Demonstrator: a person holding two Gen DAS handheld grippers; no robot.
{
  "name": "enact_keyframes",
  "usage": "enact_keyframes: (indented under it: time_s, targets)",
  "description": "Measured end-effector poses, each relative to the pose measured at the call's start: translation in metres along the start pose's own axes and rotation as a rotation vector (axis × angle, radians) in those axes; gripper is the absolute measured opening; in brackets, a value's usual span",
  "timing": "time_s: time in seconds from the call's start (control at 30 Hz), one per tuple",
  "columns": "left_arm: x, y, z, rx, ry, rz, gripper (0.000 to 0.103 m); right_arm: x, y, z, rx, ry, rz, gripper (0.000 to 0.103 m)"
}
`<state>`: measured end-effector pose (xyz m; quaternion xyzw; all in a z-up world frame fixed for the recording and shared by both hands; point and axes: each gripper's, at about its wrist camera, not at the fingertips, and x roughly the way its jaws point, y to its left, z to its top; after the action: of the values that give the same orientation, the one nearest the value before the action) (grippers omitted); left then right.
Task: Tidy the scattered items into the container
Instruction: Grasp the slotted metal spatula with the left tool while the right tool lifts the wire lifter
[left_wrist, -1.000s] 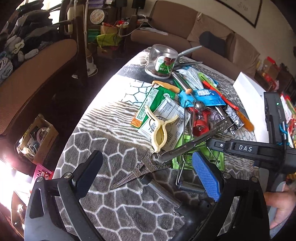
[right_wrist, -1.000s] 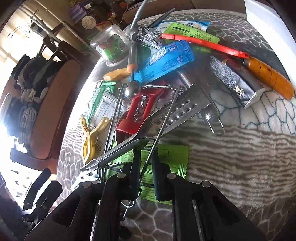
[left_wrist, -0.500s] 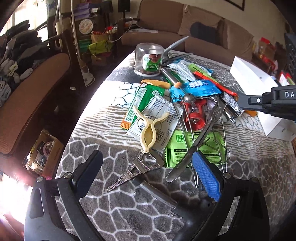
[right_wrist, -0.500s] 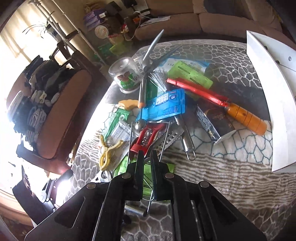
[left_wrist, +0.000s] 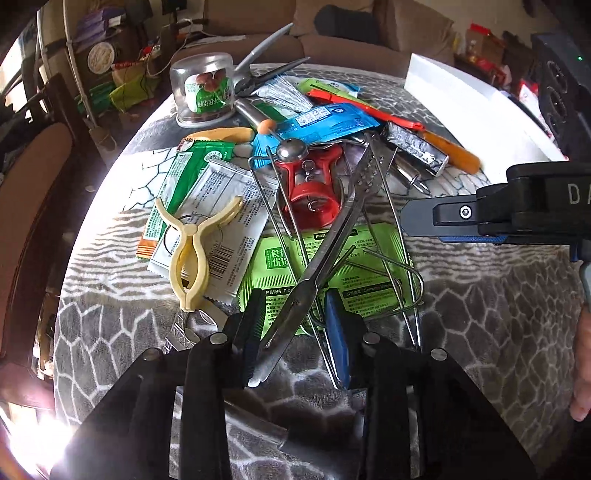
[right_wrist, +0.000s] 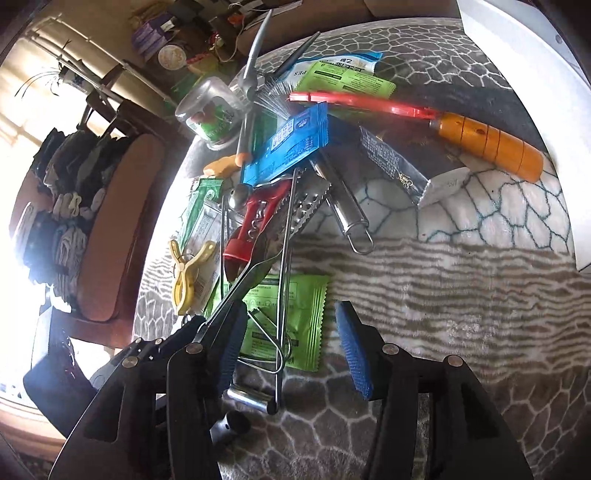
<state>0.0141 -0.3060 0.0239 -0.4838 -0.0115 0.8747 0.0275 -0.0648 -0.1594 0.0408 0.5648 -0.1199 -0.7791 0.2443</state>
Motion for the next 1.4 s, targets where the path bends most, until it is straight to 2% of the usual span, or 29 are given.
enact_keyframes:
  time_s: [0.07, 0.2, 0.37, 0.43, 0.57, 0.67, 0.7, 0.73, 0.77, 0.8, 0.83, 0.97, 1.1, 1.13, 1.17, 1.2, 1.27, 1.4]
  targets:
    - [-0.005, -0.002, -0.001, 0.003, -0.013, -0.019, 0.023, 0.001, 0.001, 0.0, -0.007, 0.005, -0.002, 0.053]
    - [-0.017, 0.002, -0.003, -0.046, -0.029, -0.117, 0.019, 0.013, 0.006, -0.004, -0.03, 0.033, -0.028, 0.053]
    - [-0.044, 0.017, -0.002, -0.137, -0.102, -0.212, 0.016, 0.032, 0.021, -0.013, -0.107, 0.064, -0.073, 0.033]
    - [-0.049, 0.027, -0.002, -0.179, -0.111, -0.22, 0.003, 0.035, 0.027, -0.016, -0.153, 0.056, -0.091, 0.013]
    - [-0.054, 0.053, -0.004, -0.283, -0.127, -0.249, 0.0, 0.03, 0.033, -0.02, -0.214, 0.02, -0.111, 0.01]
    - [-0.062, 0.06, -0.005, -0.297, -0.135, -0.264, 0.0, 0.014, 0.034, -0.017, -0.229, -0.018, -0.13, 0.01]
    - [-0.065, 0.059, -0.006, -0.289, -0.143, -0.244, 0.003, 0.009, 0.034, -0.017, -0.237, -0.023, -0.128, 0.01]
    - [-0.066, 0.056, -0.006, -0.272, -0.153, -0.219, 0.011, 0.002, 0.034, -0.017, -0.249, -0.033, -0.13, 0.01]
    - [-0.067, 0.052, -0.005, -0.251, -0.161, -0.197, 0.034, -0.005, 0.034, -0.018, -0.264, -0.046, -0.14, 0.01]
    - [-0.067, 0.047, -0.003, -0.231, -0.17, -0.177, 0.061, -0.012, 0.034, -0.017, -0.276, -0.056, -0.153, 0.01]
    - [-0.068, 0.042, -0.002, -0.21, -0.183, -0.163, 0.068, -0.019, 0.032, -0.017, -0.283, -0.061, -0.161, 0.01]
    - [-0.065, 0.018, 0.006, -0.144, -0.19, -0.25, 0.082, -0.039, 0.024, -0.019, -0.315, -0.084, -0.221, 0.01]
    - [-0.057, -0.018, 0.013, -0.029, -0.159, -0.286, 0.083, -0.057, 0.022, -0.021, -0.345, -0.102, -0.221, 0.01]
    - [-0.056, -0.026, 0.014, -0.002, -0.152, -0.302, 0.082, -0.06, 0.024, -0.023, -0.373, -0.1, -0.225, 0.01]
    - [-0.055, -0.033, 0.015, 0.02, -0.143, -0.321, 0.074, -0.063, 0.027, -0.027, -0.409, -0.101, -0.24, 0.01]
    - [-0.053, -0.038, 0.015, 0.033, -0.128, -0.347, 0.046, -0.064, 0.03, -0.031, -0.447, -0.099, -0.26, 0.01]
    - [-0.049, -0.044, 0.013, 0.044, -0.087, -0.387, 0.012, -0.066, 0.035, -0.037, -0.508, -0.101, -0.306, 0.011]
    - [-0.049, -0.049, 0.005, 0.044, -0.044, -0.396, 0.011, -0.068, 0.026, -0.039, -0.506, -0.099, -0.325, 0.011]
